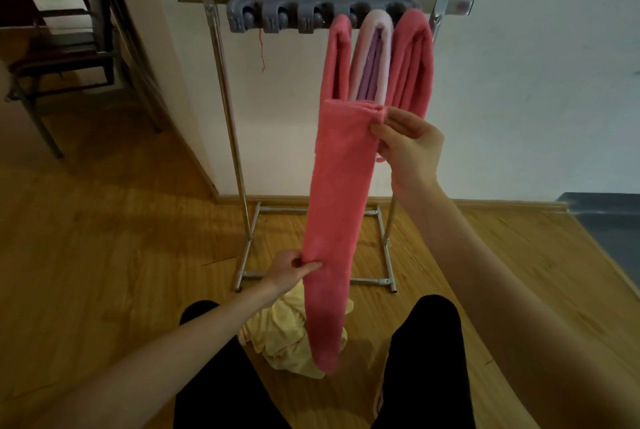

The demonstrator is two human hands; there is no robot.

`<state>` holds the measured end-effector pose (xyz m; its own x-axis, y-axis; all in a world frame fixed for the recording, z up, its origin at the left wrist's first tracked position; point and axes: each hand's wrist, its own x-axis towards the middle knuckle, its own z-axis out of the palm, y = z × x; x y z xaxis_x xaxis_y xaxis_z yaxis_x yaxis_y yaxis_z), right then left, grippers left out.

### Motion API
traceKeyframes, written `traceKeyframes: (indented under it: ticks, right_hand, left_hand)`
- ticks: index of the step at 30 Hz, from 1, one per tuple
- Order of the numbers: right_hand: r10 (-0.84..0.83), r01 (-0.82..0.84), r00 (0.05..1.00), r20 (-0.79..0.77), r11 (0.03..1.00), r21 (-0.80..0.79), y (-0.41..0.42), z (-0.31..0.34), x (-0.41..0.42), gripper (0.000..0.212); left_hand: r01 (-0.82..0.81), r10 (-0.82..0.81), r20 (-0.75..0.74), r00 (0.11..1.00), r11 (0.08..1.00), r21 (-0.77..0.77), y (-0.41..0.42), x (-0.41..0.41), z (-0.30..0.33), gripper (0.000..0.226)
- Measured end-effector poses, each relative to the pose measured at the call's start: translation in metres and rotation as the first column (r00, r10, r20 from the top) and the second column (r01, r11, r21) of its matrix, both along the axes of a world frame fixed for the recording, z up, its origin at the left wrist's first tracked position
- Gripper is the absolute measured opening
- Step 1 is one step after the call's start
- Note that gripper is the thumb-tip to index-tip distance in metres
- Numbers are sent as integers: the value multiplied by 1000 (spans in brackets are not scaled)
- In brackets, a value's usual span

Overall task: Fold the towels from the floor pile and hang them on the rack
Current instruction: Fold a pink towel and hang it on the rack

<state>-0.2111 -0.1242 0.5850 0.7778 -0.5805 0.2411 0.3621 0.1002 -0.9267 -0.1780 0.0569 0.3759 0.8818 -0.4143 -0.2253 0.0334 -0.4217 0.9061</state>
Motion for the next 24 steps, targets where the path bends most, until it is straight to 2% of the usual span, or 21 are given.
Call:
traceKeyframes:
  ticks: [3, 5, 8, 11, 13, 14, 16, 18, 20, 21, 22, 23, 24]
  right_hand:
    - [-176, 188, 978, -116, 977, 100, -16, -23, 3, 25]
    - [-216, 250, 949, -228, 959, 131, -24, -43, 2, 30]
    - [-145, 205, 910, -388, 972, 118, -28, -77, -7, 40]
    - [-65, 113, 848, -526, 992, 60, -28, -113, -14, 39]
    - [2, 14, 788, -615, 1000, 20, -28, -134, -17, 36]
    - [51, -61, 751, -658, 998, 8, -28, -142, -18, 37]
    - [144, -246, 653, -744, 969, -28, -28, -151, -20, 47]
    - [145, -487, 535, -832, 858, -164, -27, -151, -22, 48]
    - [44, -691, 444, -895, 652, -312, -23, -146, -22, 46]
    - [3, -725, 462, -887, 577, -376, -20, -143, -20, 45]
    - [8, -703, 535, -845, 558, -440, -17, -140, -18, 41]
    - [68, -640, 638, -767, 601, -479, -15, -136, -16, 34]
    - [175, -572, 729, -662, 688, -447, -12, -131, -15, 30]
  left_hand:
    - [-99, 95, -49, 994, 991, -86, 9, 1, -1, 8]
    - [-126, 122, -36, 992, 982, -139, 14, 6, 9, 2]
    - [-92, 105, 101, 989, 987, -128, 16, 22, 41, 2]
    - [86, -68, 290, 955, 995, -51, 15, 37, 81, 10]
    - [236, -242, 338, 909, 970, 60, 12, 37, 116, 4]
    - [309, -335, 342, 878, 942, 128, 11, 36, 135, 8]
    - [451, -512, 278, 812, 855, 255, 8, 35, 167, 5]
    - [562, -639, 181, 748, 754, 341, 7, 33, 192, 11]
    - [607, -694, 128, 709, 692, 391, 4, 33, 208, 16]
    - [618, -708, 120, 696, 676, 401, 3, 32, 214, 16]
    - [627, -720, 114, 684, 661, 411, 1, 33, 217, 18]
    - [637, -736, 113, 667, 642, 427, -1, 34, 220, 19]
    - [646, -756, 111, 645, 617, 449, -3, 33, 222, 20]
